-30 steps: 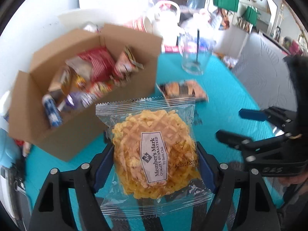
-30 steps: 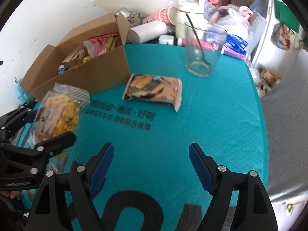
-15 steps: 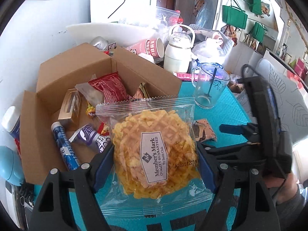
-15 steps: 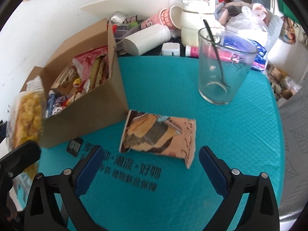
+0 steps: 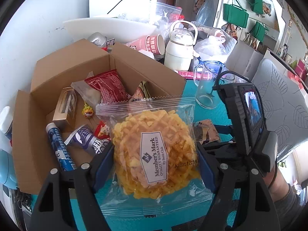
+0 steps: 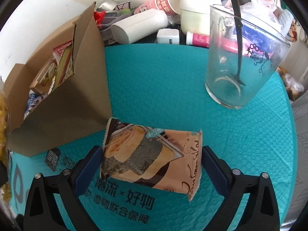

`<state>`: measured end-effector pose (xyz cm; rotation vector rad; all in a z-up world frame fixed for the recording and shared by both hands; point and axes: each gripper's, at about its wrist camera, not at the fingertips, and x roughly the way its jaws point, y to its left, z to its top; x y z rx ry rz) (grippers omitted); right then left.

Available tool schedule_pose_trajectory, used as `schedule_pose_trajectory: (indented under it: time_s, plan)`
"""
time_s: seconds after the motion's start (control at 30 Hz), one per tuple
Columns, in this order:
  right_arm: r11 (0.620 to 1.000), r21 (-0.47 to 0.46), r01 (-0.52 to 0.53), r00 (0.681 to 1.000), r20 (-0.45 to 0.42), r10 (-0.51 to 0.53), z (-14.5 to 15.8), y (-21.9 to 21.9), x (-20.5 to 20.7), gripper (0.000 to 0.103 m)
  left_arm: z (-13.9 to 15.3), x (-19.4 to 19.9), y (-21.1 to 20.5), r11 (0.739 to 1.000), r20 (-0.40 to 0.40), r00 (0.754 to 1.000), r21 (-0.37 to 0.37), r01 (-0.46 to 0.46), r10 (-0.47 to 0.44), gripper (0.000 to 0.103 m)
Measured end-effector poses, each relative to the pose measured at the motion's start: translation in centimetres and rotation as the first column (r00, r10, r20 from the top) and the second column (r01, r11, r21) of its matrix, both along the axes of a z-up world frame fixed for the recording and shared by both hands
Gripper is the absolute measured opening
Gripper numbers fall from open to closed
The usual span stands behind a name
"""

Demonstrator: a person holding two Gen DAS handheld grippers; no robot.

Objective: Organize snacks
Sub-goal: 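Grasp the waffle cookie pack with left tool while right tool grasps snack bar, then lift the waffle pack and snack bar and carry both over the box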

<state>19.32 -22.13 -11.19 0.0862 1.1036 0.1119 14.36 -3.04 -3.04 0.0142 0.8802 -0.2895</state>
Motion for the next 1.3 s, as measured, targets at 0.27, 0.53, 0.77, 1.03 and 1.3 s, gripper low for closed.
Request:
schedule_pose_trajectory:
  time_s: [0.27,0.53,0.77,1.03,1.3]
  plan:
    - [1.000,0.014,-0.027,1.000,0.007,0.027,1.2,0.0,-2.2,0.077,0.3,-1.1,0.8,1.000,0.002,1.000,-0.003,-0.005,0.005,0.078]
    - [0.999,0.032,-0.035,0.999,0.041,0.034,3.1,0.8,-6.9,0.077,0.5,-3.5,1.7,1.000,-0.005,1.000,-0.016,-0.004,0.004,0.078]
    - [0.998,0.050,-0.026,0.997,0.074,0.022,4.7,1.5,-11.3,0.077,0.4,-5.8,2.4,1.000,-0.011,1.000,-0.020,-0.008,0.007,0.078]
    - [0.997,0.075,-0.012,0.996,0.085,0.006,5.2,2.4,-14.7,0.077,0.3,-7.8,3.5,1.000,-0.008,1.000,-0.012,-0.004,0.003,0.078]
    - [0.995,0.100,0.007,0.993,0.115,-0.018,6.5,3.5,-17.5,0.077,0.7,-8.9,4.8,1.000,0.011,1.000,-0.021,0.008,-0.008,0.078]
